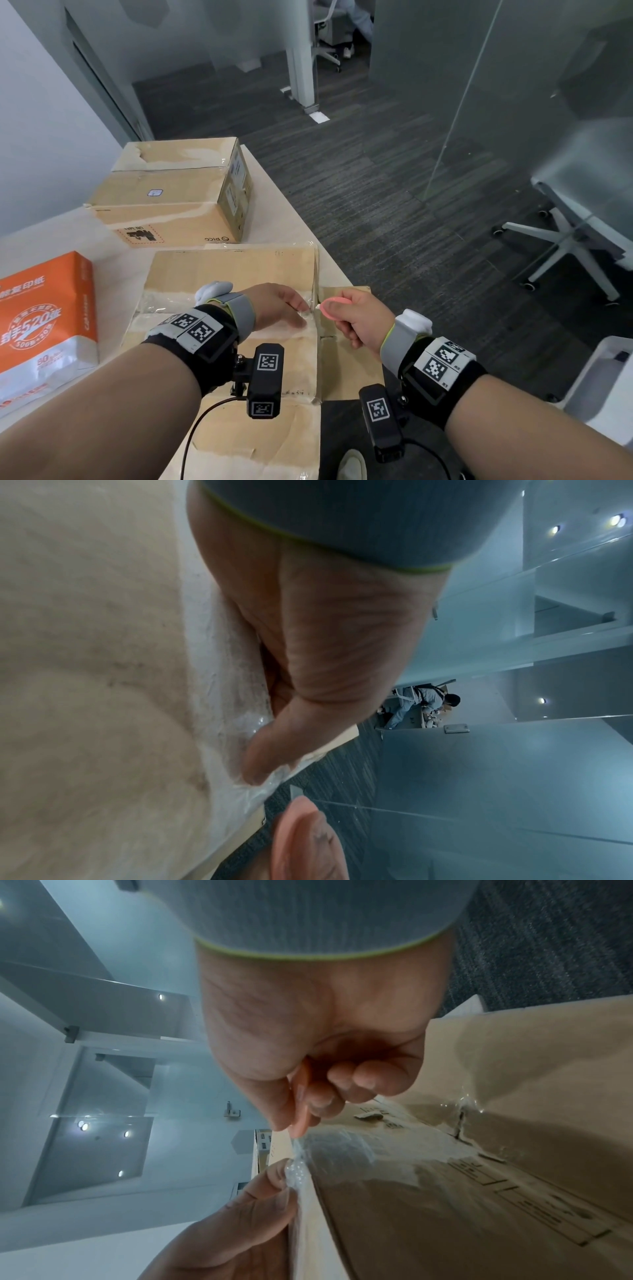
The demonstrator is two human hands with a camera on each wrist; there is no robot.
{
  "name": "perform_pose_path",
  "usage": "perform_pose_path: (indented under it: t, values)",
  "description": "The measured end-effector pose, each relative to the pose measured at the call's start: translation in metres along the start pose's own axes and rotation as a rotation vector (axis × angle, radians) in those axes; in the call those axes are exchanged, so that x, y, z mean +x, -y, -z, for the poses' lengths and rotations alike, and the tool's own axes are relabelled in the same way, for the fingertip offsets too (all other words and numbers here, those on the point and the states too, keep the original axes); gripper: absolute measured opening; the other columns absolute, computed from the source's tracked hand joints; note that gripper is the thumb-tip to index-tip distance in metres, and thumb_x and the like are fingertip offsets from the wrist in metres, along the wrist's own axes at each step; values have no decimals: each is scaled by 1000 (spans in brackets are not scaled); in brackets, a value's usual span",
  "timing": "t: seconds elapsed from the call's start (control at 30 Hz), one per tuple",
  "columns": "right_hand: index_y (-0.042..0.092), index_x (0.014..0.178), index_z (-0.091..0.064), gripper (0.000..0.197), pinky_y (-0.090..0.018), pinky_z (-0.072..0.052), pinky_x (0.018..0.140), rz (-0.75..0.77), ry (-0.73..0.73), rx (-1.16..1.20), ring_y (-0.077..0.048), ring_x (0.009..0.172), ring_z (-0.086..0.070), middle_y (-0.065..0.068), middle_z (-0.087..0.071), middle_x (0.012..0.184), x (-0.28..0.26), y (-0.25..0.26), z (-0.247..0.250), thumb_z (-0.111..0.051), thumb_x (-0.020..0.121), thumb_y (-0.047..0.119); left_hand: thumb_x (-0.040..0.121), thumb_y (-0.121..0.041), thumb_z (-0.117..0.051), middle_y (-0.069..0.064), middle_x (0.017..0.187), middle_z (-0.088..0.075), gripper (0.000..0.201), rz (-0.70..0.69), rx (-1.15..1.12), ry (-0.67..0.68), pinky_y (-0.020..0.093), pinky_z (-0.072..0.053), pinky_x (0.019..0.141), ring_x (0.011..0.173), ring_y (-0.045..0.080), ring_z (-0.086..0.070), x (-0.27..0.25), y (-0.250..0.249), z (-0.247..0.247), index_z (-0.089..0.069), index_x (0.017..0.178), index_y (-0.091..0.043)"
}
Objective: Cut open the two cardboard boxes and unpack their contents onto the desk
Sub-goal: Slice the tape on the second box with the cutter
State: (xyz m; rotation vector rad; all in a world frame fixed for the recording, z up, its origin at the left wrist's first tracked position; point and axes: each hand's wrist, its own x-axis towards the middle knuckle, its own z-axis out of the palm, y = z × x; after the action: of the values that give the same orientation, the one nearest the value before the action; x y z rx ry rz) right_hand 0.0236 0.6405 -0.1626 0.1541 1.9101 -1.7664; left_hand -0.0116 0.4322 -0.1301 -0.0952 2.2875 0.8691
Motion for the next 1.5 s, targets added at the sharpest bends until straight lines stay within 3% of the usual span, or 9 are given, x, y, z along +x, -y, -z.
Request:
perform_pose_path:
  t: [0.13,0.33,0.6,0.73,0.83,1.0,1.13,1.4,1.5]
  values:
    - [15,77,-54,24,-26,-31,43,11,-7,-65,-10,40,-33,3,-44,50,2,5,-1,-65,96,25,67,-28,-85,-16,75,-69,19,-24,-18,6,28,-46,87,82,13,-63,1,0,0,-76,68,-43]
    - [14,78,-59,20,-26,-28,44,18,13,-124,-13,42,-32,3,-43,47,7,5,-2,-67,93,26,75,-17,-86,-20,67,-66,29,-34,-31,-3,26,-44,82,78,11,-60,4,3,-2,-75,64,-42]
    - [15,81,-62,18,-22,-27,43,5,34,-166,-10,39,-32,4,-42,47,7,8,-1,-68,93,26,76,-15,-86,-20,68,-67,20,-27,-61,-6,25,-44,80,76,8,-60,0,2,-2,-76,72,-32]
    - [18,69,-53,29,-19,-27,40,2,50,-148,-7,37,-32,5,-40,47,3,8,1,-67,94,19,75,-15,-87,-21,64,-67,22,-15,-64,-8,26,-44,80,75,9,-60,2,3,-2,-77,70,-34]
    - [17,70,-53,28,-17,-28,38,-1,49,-136,-4,35,-33,8,-40,46,0,8,-1,-67,94,18,75,-18,-88,-18,68,-67,20,-11,-52,-21,26,-44,82,77,10,-60,2,3,-2,-76,72,-33]
    - [14,76,-54,22,-15,-28,37,-40,74,-64,-8,40,-28,0,-35,51,-3,10,1,-65,95,14,76,-20,-87,-17,72,-67,19,-7,-26,-30,26,-42,81,77,9,-60,-2,0,-3,-75,76,-35]
    - [21,74,-55,24,-16,-28,38,-44,63,-66,-8,38,-30,3,-39,48,-3,10,-2,-66,94,16,77,-19,-87,-18,68,-65,20,0,-25,-41,25,-42,79,73,7,-59,-5,-2,-1,-74,76,-34]
    - [11,77,-58,18,-17,-23,38,-62,111,-82,-7,39,-27,0,-36,52,-12,5,-3,-65,93,11,77,-16,-86,-19,65,-67,20,42,-46,-52,23,-43,74,73,7,-61,-11,-7,-1,-75,72,-32]
    - [7,83,-58,13,-16,-24,39,-45,101,-68,-7,39,-27,2,-35,49,-13,4,-4,-65,94,10,81,-19,-80,-20,76,-71,15,58,-22,-82,20,-44,81,83,5,-64,-16,-13,-5,-77,75,-33]
